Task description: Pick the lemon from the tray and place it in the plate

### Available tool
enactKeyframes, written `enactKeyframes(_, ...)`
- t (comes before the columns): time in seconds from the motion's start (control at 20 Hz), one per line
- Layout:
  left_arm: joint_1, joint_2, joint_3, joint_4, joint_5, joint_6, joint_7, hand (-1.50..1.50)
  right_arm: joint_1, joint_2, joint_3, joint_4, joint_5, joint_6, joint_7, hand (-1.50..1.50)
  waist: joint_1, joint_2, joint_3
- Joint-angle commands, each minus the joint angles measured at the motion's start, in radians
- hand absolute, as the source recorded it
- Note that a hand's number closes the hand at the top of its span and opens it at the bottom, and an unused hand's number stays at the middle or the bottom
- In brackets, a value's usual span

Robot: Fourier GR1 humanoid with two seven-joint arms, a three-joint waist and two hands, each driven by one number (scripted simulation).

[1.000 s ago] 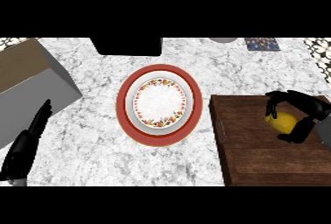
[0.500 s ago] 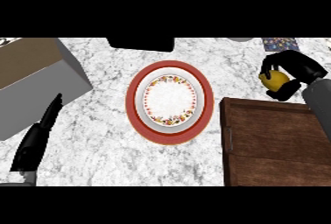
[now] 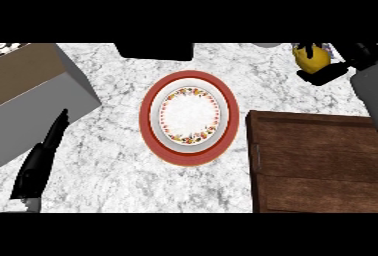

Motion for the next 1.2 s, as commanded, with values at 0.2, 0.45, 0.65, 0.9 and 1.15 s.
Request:
enactKeyframes(0.2,0.047,-0.021,0.01,0.019,-0.024,0.021,-0.029,0.0,-0.087,0.069,-0.039,0.008,-0.075,0.169,-0.197,1.5,-0.042,-0.016,-0.003)
enactKeyframes(0.45,0.066,0.0,0.042,-0.04,-0.004,-0.01,0.014,0.0,-0.11,0.156,-0.007,-0.065,-0.064,0.236,-0.123,1.5,-0.056,-0.023,-0.003)
enactKeyframes(0.65,0.054,0.005,0.051,-0.064,-0.007,-0.018,0.065,0.0,-0.125,0.242,0.007,-0.19,-0.085,0.29,0.029,1.5,-0.066,-0.028,-0.004)
enactKeyframes(0.9,0.074,-0.001,0.059,-0.038,-0.009,-0.036,0.013,0.0,-0.13,0.387,0.049,-0.255,-0.065,0.275,0.221,1.5,-0.065,-0.027,-0.004)
enactKeyframes(1.15,0.031,-0.025,0.057,-0.013,-0.03,-0.023,0.033,0.0,-0.109,0.489,0.113,-0.31,-0.018,0.279,0.349,1.5,-0.068,-0.025,-0.004)
